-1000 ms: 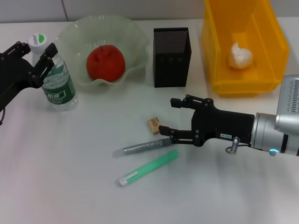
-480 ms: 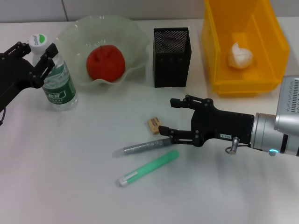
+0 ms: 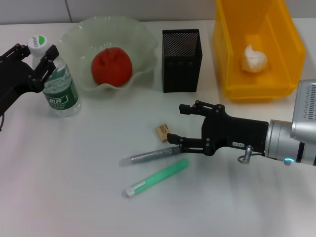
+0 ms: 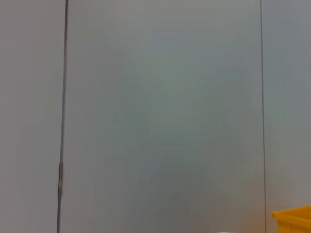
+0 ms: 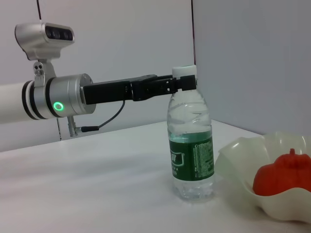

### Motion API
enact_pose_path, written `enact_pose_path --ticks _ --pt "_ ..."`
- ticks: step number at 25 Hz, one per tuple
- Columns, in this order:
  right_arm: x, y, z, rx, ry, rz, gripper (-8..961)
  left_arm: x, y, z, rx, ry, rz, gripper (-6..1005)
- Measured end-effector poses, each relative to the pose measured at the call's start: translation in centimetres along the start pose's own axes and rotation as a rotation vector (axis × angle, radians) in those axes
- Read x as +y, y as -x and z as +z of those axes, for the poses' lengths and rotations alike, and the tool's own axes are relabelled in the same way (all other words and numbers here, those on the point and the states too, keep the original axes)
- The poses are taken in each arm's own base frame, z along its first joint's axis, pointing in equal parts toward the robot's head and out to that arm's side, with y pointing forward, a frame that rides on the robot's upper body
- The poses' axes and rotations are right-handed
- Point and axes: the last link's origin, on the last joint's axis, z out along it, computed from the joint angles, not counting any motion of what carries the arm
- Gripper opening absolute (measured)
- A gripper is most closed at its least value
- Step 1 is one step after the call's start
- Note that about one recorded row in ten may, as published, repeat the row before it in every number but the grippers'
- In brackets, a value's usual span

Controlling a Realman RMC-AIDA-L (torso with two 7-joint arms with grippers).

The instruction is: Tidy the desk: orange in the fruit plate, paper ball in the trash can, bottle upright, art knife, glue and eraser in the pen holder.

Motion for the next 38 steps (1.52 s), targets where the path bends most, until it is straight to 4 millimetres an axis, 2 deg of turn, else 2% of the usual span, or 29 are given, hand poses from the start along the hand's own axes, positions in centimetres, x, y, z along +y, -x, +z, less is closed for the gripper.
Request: enact_pose_path --ticks 6,11,17,22,27,30,34,38 --pt "0.0 0.0 0.0 0.0 0.002 -0.001 816 0.0 0.0 0.0 0.0 0.002 0.003 455" --pt "0.0 0.0 0.0 0.001 0.003 -0.002 816 0.0 0.1 -0.1 0.0 -0.002 0.001 665" --pt "0.1 0.0 0.0 0.002 0.005 -0.002 817 0.1 0.0 -0.1 0.008 0.003 -0.003 729" --pt "0.0 0.0 0.0 0.0 0.002 -0.002 817 0.4 -1.1 -0.3 0.077 0.024 -0.035 782" --pt "-0.2 0.1 0.0 -0.005 -0.012 0.0 817 1.1 -3.1 -1.2 0.21 0.105 -0.12 785" --pt "-0.6 0.5 -0.1 -0.031 -0.036 0.007 817 1.5 -4.6 -2.4 0.284 0.198 -0.204 786" --pt "-0.9 0.9 -0.3 -0.054 -0.043 0.035 817 2.2 -5.2 -3.4 0.285 0.304 -0.241 785" --pt "-0.9 1.4 -0.7 -0.079 -0.028 0.069 817 3.4 -4.7 -3.8 0.193 0.434 -0.249 785"
